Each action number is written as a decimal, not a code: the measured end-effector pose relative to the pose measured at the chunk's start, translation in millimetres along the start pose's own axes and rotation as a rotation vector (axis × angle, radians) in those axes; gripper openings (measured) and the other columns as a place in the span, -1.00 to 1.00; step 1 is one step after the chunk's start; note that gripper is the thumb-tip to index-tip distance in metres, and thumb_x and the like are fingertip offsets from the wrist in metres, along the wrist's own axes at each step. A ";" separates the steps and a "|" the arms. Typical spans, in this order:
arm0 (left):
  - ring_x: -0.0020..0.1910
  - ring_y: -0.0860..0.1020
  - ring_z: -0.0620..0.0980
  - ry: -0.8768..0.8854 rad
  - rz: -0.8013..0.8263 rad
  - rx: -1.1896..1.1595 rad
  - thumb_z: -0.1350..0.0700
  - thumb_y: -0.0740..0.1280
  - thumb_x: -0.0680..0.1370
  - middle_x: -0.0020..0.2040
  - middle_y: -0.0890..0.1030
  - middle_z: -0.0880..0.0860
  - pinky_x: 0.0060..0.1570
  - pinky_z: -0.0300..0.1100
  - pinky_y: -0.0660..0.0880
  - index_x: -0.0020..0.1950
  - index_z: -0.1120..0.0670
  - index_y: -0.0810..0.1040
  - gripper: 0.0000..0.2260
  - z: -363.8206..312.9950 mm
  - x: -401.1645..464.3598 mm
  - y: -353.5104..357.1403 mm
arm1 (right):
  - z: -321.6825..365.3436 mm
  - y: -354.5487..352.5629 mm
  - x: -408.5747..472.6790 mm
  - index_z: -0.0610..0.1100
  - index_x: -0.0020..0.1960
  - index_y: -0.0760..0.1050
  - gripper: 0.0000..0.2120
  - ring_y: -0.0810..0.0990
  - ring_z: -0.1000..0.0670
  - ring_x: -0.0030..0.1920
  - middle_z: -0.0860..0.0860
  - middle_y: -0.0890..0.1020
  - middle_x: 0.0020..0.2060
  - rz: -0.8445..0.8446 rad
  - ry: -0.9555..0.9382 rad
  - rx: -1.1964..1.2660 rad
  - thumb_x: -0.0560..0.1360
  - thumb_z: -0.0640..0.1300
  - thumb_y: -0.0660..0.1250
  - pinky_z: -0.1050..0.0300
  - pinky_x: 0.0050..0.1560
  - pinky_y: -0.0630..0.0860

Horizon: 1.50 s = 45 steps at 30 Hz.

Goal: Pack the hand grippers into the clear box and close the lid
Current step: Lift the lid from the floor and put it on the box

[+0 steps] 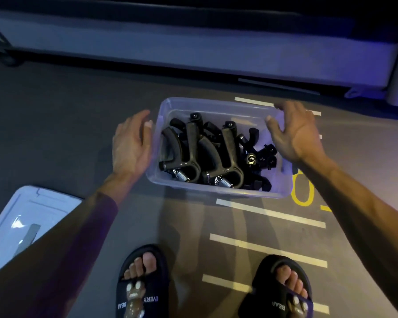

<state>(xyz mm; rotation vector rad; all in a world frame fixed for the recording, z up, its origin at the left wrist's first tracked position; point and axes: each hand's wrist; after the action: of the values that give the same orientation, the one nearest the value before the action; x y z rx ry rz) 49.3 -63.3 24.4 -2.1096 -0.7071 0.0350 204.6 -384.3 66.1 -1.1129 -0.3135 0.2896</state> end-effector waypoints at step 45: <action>0.26 0.37 0.17 -0.364 0.435 0.686 -0.33 0.57 0.19 0.31 0.36 0.08 0.27 0.12 0.30 0.49 -0.19 0.20 -0.03 117.0 -180.0 -90.2 | 151.1 50.2 -142.2 -0.06 0.28 0.47 -0.67 0.51 -0.03 0.20 0.08 0.52 0.24 0.368 -0.530 0.106 0.53 -0.09 0.20 0.00 0.24 0.47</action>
<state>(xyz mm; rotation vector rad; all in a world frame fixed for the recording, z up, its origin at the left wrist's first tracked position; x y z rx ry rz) -176.2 -25.5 -19.4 -1.5545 -0.3467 0.8019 11.7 -292.7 67.6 -0.9723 -0.5546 0.9244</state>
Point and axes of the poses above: each hand's wrist, its own x-axis towards the middle knuckle, its own y-axis out of the palm, z = x × y
